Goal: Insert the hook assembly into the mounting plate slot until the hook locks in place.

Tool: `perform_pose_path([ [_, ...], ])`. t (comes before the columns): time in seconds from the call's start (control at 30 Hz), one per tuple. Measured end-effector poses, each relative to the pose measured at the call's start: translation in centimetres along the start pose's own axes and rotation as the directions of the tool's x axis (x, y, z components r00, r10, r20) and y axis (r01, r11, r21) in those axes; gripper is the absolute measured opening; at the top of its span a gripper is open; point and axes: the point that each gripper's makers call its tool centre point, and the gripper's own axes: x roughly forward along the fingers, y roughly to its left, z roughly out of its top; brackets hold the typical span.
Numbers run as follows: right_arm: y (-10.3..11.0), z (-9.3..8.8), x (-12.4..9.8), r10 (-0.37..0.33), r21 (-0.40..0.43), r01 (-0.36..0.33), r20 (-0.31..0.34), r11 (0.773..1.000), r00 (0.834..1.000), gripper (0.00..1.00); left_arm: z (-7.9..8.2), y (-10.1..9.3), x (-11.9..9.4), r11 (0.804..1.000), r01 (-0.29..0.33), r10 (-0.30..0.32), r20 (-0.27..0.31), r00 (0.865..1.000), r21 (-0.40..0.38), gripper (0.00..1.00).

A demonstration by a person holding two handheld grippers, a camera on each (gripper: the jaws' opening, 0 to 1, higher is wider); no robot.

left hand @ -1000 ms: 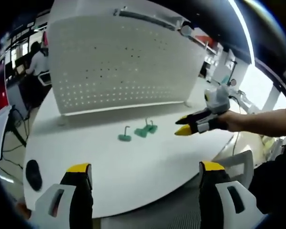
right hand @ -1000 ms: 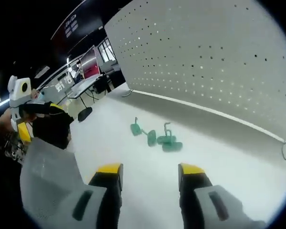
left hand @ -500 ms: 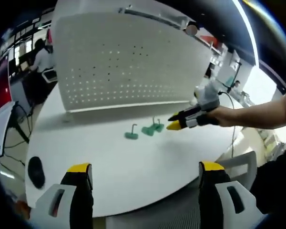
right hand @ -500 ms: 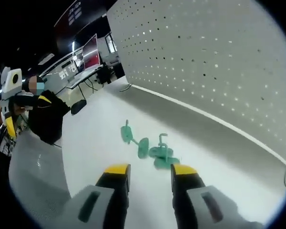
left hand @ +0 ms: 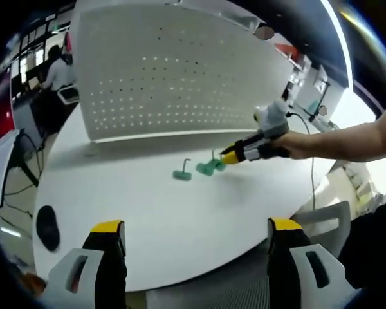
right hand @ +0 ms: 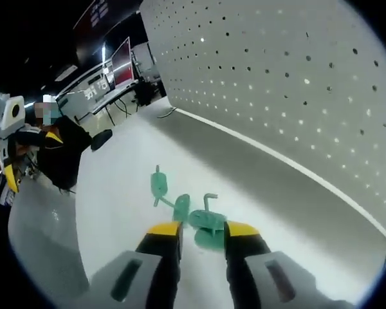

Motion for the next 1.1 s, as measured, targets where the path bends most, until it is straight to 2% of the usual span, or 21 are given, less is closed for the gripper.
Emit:
perform_pose_path([
  [0.2,-0.3,0.5,0.6,0.012,-0.060,-0.013,-0.017,0.998,1.000,0.18,-0.6,0.0,0.6,1.000,0.012,-0.012,-0.030,0.999,0.007,0.92],
  [0.37,0.1,1.1,1.0,0.060,-0.084,-0.063,-0.042,0.995,0.997,0.13,-0.8,0.1,0.5,1.000,0.008,-0.007,-0.041,0.999,0.017,0.91],
  [0.47,0.0,0.3,1.3,0.061,-0.164,-0.078,-0.107,0.983,0.992,0.10,-0.8,0.2,0.5,1.000,0.009,-0.008,-0.043,0.999,0.016,0.91],
  [0.7,1.2,0.5,0.9,0.075,-0.189,-0.094,-0.105,0.977,0.992,0.02,-1.0,0.2,0.6,1.000,0.012,-0.011,-0.050,0.999,0.020,0.91],
  [0.93,1.6,0.2,0.5,0.086,-0.165,-0.104,-0.114,0.981,0.990,0.01,-0.9,0.0,0.6,0.999,0.018,-0.017,-0.051,0.999,0.027,0.91],
  [1.1,1.6,0.4,-0.3,0.068,-0.159,-0.083,-0.094,0.984,0.993,0.00,-0.7,-0.2,0.6,0.999,0.024,-0.022,-0.050,0.999,0.037,0.91],
])
